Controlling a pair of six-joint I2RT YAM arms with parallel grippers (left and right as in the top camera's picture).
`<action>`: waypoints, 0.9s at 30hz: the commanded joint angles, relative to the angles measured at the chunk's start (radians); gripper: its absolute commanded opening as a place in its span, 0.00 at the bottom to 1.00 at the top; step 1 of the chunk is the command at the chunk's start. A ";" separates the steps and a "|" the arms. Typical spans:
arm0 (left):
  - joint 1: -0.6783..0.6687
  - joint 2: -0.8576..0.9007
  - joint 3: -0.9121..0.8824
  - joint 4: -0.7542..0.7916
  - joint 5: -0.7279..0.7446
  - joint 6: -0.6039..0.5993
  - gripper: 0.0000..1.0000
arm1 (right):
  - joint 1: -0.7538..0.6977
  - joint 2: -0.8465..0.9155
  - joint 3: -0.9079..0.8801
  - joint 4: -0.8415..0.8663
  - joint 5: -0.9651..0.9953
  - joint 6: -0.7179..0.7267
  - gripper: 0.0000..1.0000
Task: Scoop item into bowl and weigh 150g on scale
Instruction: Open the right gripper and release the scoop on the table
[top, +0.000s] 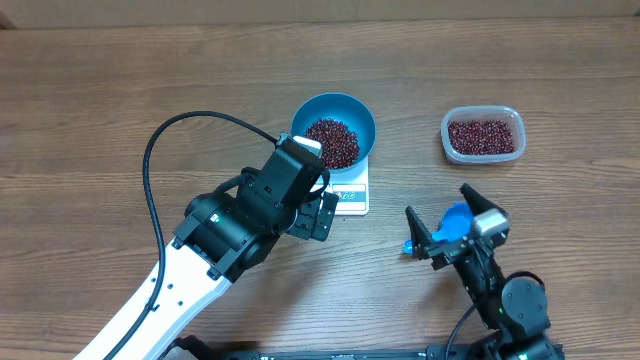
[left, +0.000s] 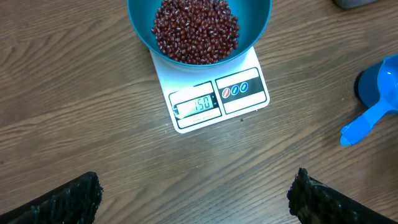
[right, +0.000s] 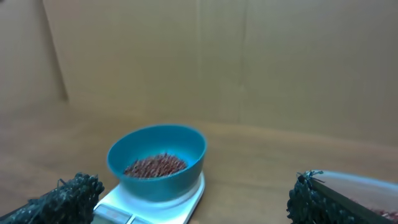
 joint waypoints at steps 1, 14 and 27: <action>0.006 -0.013 0.005 0.003 0.002 -0.003 0.99 | -0.022 -0.080 -0.040 0.010 0.040 -0.013 1.00; 0.006 -0.013 0.005 0.004 0.002 -0.003 1.00 | -0.026 -0.218 -0.069 -0.163 0.120 -0.005 1.00; 0.006 -0.013 0.005 0.003 0.002 -0.003 1.00 | -0.026 -0.217 -0.069 -0.211 0.109 -0.004 1.00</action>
